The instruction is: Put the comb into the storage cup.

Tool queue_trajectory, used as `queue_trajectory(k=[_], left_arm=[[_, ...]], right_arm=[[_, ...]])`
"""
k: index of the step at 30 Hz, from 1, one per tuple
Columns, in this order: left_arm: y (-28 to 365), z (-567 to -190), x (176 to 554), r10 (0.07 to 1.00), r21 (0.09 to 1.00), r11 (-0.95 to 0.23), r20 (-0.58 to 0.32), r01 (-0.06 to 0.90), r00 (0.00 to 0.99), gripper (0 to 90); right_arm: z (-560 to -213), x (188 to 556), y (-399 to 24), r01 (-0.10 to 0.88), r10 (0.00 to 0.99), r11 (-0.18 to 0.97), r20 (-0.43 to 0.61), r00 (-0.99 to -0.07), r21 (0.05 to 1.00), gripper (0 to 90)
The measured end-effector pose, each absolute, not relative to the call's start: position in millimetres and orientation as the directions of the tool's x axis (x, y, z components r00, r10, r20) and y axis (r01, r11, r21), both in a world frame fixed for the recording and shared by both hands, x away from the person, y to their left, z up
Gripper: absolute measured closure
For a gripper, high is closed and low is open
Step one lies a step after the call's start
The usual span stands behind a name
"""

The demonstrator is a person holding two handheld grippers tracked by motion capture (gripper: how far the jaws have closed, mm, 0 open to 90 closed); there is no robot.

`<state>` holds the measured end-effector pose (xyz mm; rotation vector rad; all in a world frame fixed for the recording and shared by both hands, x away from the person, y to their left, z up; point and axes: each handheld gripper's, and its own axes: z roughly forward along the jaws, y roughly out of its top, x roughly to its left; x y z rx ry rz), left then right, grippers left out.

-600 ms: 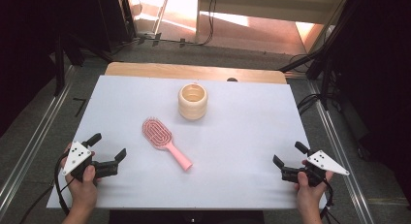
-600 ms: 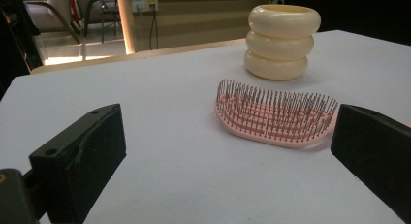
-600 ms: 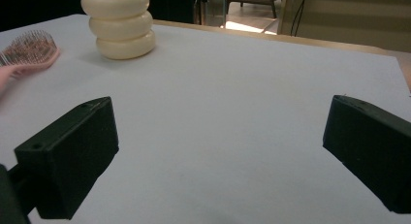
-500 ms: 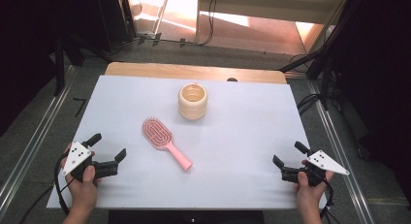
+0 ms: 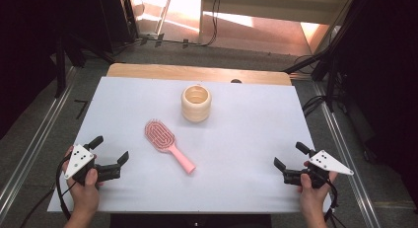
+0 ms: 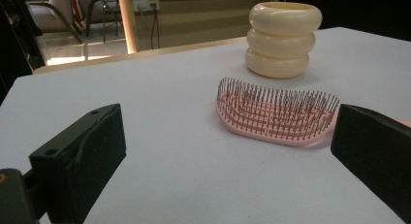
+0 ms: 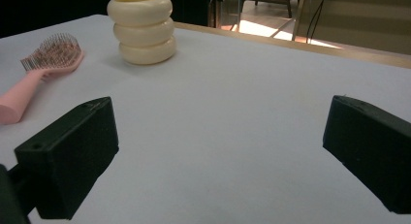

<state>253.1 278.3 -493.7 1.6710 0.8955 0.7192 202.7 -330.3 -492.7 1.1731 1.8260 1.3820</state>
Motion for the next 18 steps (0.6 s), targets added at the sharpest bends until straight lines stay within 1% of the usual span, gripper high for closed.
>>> queue_trajectory(k=[10,18], left_arm=[[279,-494,252,0.841,0.966,-0.155,0.019,0.207,0.54,0.0],[279,-494,252,0.845,0.967,-0.154,0.022,0.205,0.535,0.0]], right_arm=[[-479,209,-311,0.322,0.865,0.147,0.036,-0.501,0.935,0.0],[-470,217,-300,0.329,0.848,0.158,0.043,-0.528,0.931,0.0]])
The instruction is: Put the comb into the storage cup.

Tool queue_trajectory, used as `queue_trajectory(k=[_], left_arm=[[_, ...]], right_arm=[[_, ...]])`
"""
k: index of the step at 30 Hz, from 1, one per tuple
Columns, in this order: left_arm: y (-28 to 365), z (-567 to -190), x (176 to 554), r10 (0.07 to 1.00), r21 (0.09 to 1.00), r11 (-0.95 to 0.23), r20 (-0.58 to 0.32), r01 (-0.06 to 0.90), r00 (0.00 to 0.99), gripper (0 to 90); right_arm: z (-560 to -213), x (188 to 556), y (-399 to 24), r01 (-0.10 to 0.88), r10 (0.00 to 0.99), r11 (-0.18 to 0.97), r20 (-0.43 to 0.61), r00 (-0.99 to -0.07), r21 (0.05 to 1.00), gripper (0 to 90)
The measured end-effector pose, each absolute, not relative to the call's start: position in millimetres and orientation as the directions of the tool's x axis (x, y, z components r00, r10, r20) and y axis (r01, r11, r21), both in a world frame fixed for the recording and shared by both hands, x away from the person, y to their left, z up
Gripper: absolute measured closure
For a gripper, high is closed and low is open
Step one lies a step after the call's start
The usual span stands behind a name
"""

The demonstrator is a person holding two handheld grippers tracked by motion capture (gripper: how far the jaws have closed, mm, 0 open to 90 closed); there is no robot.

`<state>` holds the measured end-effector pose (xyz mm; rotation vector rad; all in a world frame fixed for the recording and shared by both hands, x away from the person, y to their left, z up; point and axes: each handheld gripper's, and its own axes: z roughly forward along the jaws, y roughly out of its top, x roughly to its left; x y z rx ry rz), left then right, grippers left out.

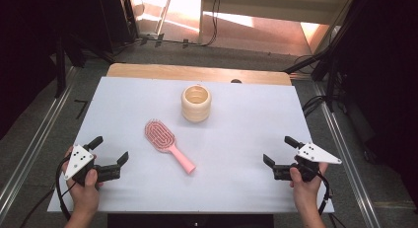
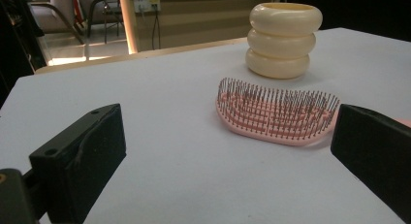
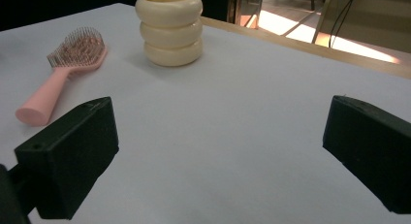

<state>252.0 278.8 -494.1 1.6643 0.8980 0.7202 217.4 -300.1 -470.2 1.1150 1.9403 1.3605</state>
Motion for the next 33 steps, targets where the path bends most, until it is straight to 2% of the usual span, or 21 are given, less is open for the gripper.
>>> queue_trajectory(k=[10,33], left_arm=[[278,-494,252,0.845,0.966,-0.158,0.025,0.206,0.534,0.0],[278,-494,252,0.845,0.964,-0.167,0.031,0.207,0.534,0.0]], right_arm=[[-455,224,-287,0.328,0.828,0.144,0.068,-0.557,0.934,0.0],[-429,252,-239,0.33,0.77,0.209,0.053,-0.636,0.921,0.0]])
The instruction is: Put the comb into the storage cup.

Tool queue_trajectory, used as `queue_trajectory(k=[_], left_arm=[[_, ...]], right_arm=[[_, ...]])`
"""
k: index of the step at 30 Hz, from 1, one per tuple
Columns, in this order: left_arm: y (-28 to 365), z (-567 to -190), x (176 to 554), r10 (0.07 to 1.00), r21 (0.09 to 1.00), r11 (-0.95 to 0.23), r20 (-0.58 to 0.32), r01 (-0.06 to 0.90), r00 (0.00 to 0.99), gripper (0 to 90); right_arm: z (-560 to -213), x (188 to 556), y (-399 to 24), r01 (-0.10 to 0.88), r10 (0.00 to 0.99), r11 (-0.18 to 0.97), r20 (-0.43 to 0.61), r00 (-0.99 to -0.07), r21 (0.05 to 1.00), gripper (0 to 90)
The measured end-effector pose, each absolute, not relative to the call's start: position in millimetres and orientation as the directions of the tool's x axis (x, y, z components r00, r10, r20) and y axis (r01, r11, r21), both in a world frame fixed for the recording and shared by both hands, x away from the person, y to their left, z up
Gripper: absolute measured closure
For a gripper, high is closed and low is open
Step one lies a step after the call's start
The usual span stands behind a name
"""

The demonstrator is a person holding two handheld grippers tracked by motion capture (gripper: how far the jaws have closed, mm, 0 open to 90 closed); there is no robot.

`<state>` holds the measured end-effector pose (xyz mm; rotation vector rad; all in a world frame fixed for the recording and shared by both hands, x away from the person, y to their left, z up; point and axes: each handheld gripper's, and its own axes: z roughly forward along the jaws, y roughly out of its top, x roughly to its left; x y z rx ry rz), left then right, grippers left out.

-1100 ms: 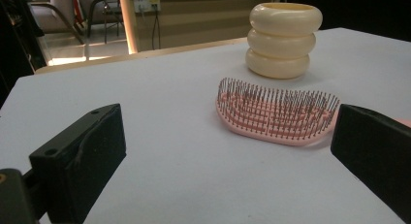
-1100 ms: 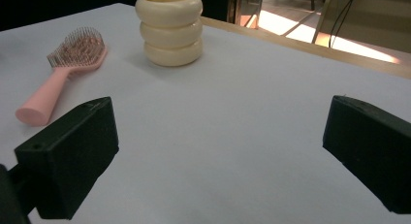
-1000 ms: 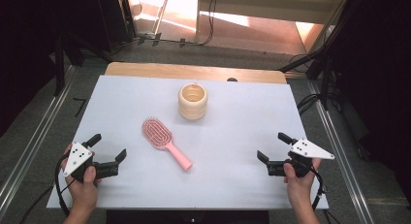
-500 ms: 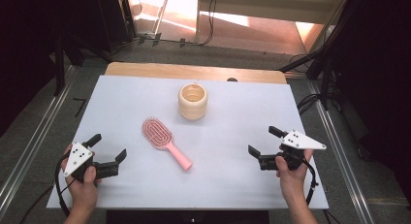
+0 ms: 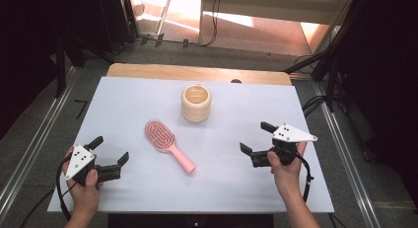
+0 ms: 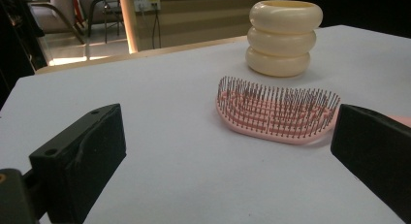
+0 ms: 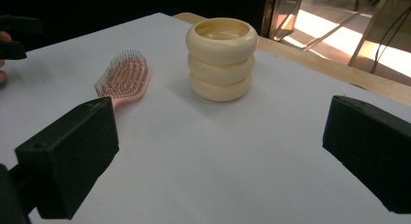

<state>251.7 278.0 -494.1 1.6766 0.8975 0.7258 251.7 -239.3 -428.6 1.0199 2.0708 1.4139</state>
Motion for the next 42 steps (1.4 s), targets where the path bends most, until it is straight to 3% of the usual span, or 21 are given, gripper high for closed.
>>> queue_trajectory(k=[42], left_arm=[[278,-494,252,0.838,0.964,-0.171,0.032,0.205,0.545,0.0]], right_arm=[[-409,295,-132,0.375,0.648,0.395,0.035,-0.761,0.839,0.0]])
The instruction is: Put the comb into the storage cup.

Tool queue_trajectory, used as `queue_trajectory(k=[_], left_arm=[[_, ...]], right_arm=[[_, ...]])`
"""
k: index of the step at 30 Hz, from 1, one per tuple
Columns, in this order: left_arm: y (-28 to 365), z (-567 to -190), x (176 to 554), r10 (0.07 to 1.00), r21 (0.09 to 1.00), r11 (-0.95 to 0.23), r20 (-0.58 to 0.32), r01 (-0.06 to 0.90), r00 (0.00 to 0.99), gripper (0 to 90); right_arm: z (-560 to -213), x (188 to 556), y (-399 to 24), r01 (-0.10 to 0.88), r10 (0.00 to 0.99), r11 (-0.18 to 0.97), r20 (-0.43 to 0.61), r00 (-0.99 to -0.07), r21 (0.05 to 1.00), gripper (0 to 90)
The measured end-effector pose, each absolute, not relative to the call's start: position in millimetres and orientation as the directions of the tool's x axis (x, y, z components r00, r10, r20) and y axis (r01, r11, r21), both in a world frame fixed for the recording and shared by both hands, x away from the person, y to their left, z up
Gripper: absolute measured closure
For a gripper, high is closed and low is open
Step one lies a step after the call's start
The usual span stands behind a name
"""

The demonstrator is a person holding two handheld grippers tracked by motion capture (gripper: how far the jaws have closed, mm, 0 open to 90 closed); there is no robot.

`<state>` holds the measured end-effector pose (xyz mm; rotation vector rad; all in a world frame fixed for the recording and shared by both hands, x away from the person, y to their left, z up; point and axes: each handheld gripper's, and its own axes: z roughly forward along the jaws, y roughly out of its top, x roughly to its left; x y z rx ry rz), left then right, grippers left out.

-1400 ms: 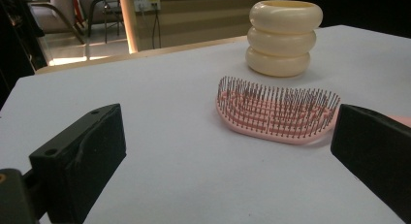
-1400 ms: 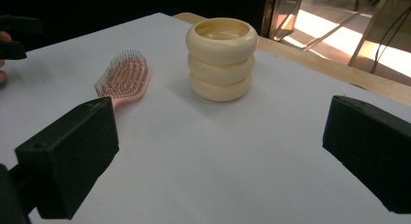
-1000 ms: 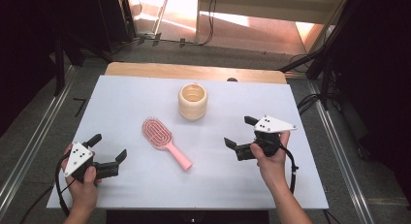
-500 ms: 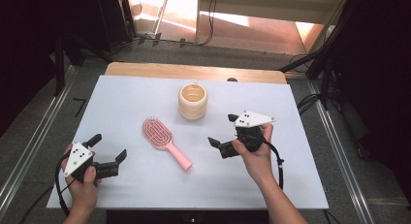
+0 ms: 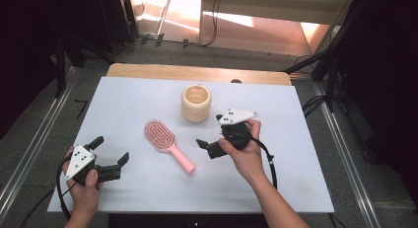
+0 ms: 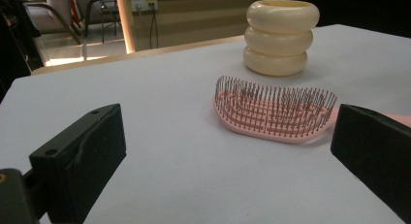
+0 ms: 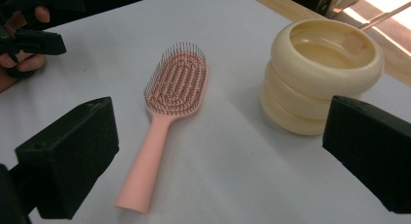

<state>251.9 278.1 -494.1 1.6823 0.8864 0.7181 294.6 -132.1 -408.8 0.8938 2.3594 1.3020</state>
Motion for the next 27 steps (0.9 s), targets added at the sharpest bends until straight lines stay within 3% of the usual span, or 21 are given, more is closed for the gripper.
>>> queue_trajectory(k=[27], left_arm=[[278,-494,252,0.834,0.964,-0.174,0.036,0.2,0.55,0.0]], right_arm=[[-424,321,-80,0.447,0.612,0.499,0.063,-0.788,0.742,0.0]])
